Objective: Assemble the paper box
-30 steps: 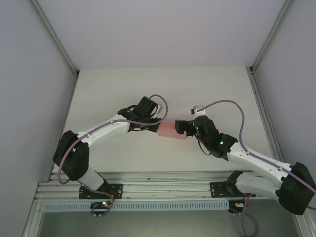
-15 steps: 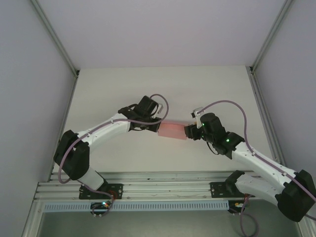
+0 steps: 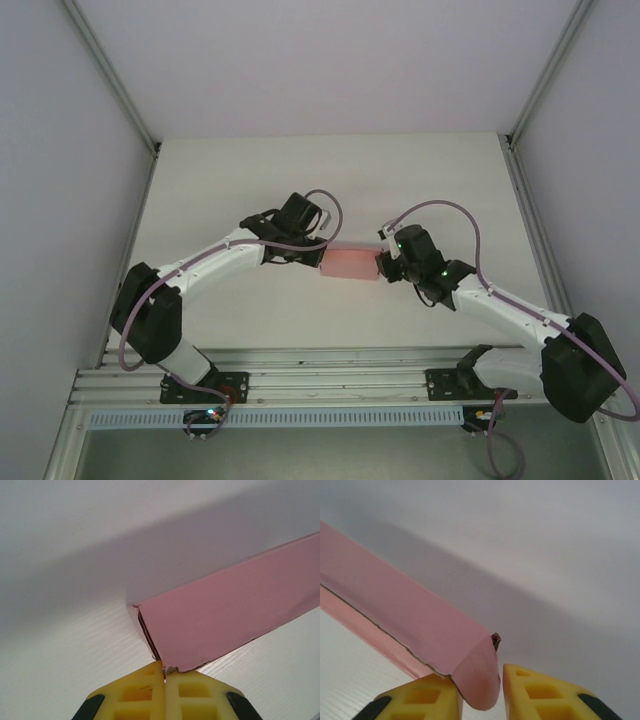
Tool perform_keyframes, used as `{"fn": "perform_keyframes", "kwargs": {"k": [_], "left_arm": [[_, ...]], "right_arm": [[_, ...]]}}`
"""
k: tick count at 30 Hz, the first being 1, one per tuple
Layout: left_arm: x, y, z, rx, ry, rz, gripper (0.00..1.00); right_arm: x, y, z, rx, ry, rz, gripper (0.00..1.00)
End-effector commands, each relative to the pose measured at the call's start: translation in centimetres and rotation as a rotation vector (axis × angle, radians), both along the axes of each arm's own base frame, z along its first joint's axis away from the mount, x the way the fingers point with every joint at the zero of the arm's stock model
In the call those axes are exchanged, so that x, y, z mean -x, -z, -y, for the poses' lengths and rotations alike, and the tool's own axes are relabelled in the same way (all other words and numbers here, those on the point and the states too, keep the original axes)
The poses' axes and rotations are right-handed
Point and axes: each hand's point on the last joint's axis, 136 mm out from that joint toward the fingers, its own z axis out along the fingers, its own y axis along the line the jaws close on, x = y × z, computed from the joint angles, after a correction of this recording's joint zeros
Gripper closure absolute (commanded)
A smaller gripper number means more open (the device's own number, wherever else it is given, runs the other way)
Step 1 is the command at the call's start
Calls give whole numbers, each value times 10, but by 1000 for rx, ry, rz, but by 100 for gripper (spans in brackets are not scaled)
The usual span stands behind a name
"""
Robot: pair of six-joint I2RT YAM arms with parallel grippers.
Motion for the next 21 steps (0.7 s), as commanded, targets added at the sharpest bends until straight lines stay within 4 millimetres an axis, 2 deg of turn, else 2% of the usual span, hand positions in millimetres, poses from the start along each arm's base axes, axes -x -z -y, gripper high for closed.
{"fn": "perform_keyframes", "kwargs": {"k": [1,4,8,12,16,21], "left_arm": [[5,9,0,-40,29,-36,100],[5,10,-1,-46,30,-35,100],[5,9,-1,-47,31,-32,100],[2,6,0,-47,28,-22,99],[0,-2,3,-35,28,-9,99],[-3,-9,5,-44,27,18,99]], "right_arm": [[-16,-14,-2,-23,33,47,82],[-17,-16,-3,-27,41,41,87],[-17,-25,-4,-59,50,48,100],[-10,-33,-9,-89,26,19,99],[1,-30,-16,-106,7,-103,96],[10,-30,-16,-106,12,-198,100]]}}
